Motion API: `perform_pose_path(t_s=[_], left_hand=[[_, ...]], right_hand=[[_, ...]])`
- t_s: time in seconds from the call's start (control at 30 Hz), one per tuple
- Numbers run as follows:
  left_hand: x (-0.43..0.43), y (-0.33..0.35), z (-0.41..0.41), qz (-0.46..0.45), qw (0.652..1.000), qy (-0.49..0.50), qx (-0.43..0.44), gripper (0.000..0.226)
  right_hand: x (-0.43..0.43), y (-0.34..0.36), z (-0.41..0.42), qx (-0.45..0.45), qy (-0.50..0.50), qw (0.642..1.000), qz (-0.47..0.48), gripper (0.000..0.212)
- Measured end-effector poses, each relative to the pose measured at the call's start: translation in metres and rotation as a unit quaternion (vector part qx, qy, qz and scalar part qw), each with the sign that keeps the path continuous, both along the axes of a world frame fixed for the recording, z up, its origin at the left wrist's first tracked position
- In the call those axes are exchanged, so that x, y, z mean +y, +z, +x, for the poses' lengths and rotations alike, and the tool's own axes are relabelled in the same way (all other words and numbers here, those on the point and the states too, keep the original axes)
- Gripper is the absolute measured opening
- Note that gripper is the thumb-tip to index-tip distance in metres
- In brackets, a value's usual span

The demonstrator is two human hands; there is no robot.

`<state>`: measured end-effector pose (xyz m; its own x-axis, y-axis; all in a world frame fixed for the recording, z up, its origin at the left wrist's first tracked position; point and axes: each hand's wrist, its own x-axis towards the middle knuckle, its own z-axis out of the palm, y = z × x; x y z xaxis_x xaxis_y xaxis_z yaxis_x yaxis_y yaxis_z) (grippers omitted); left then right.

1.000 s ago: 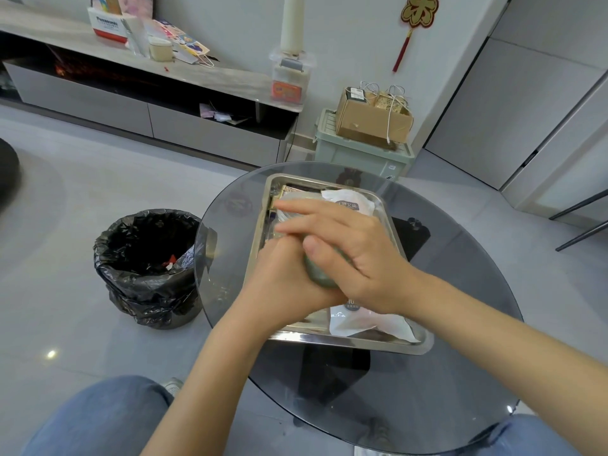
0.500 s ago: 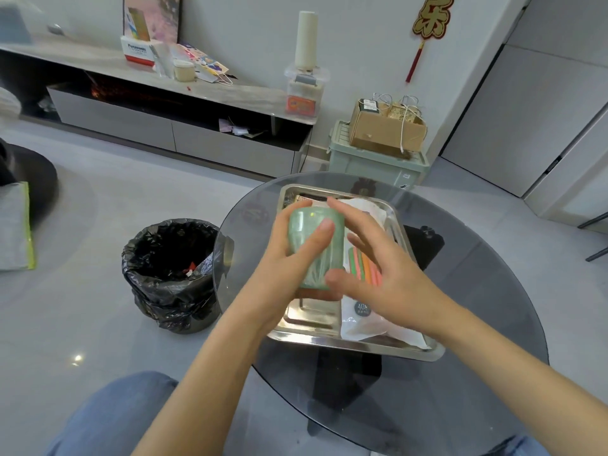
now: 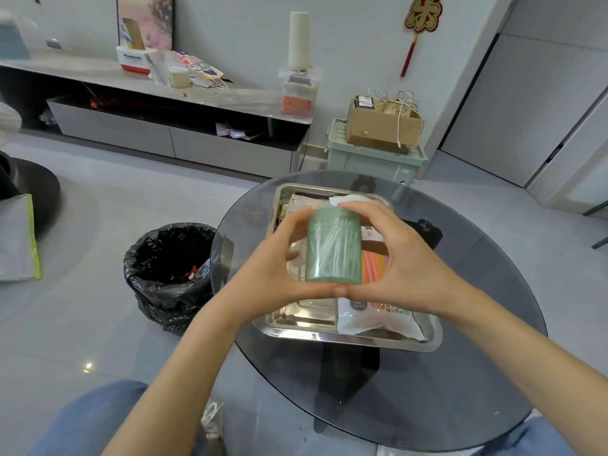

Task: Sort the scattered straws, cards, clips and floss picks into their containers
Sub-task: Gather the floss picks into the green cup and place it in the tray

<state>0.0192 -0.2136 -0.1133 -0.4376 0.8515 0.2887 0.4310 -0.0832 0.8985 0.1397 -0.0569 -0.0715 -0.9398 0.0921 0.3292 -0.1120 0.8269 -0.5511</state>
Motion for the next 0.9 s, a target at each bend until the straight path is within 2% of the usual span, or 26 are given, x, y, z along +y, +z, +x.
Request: perform_pose_path(t_s=[0.17,0.23,0.3,0.4,0.5,0.57,0.6,0.7,0.8,0.9], left_hand=[[-0.002,0.003,-0.012,-0.045,0.991,0.005,0.123,0.102],[-0.002,-0.001,-0.017,-0.074,0.979,0.042,0.184,0.104],[-0.002,-0.006,-0.019,-0.086,0.955,0.096,0.267,0.104],[0.004,-0.015,-0.017,-0.038,0.926,0.121,0.355,0.102],[0.009,-0.024,-0.026,-0.093,0.918,0.102,0.372,0.121],[0.004,-0.032,-0.037,-0.159,0.932,0.106,0.309,0.138],[-0.001,-0.036,-0.043,-0.175,0.948,0.118,0.238,0.141],[-0.01,-0.047,-0.05,-0.181,0.968,0.168,0.041,0.133],[-0.008,-0.054,-0.05,-0.169,0.969,0.175,-0.043,0.121],[-0.006,-0.062,-0.053,-0.152,0.968,0.186,-0.068,0.098]], right_hand=[[0.005,-0.007,-0.007,-0.095,0.067,0.992,-0.049,0.09],[0.011,-0.006,-0.011,-0.175,0.078,0.973,-0.131,0.087],[0.015,-0.007,-0.017,-0.213,0.076,0.95,-0.216,0.072],[0.013,-0.02,-0.035,-0.156,-0.003,0.954,-0.256,0.051],[0.008,-0.038,-0.049,-0.1,-0.066,0.977,-0.176,0.052],[0.007,-0.047,-0.051,-0.074,-0.079,0.99,-0.089,0.056],[0.007,-0.054,-0.051,-0.067,-0.079,0.992,-0.069,0.059],[0.003,-0.07,-0.048,-0.071,-0.072,0.994,-0.045,0.065],[0.0,-0.078,-0.051,-0.058,-0.076,0.995,-0.014,0.067],[-0.003,-0.076,-0.053,-0.067,-0.07,0.995,-0.025,0.07]])
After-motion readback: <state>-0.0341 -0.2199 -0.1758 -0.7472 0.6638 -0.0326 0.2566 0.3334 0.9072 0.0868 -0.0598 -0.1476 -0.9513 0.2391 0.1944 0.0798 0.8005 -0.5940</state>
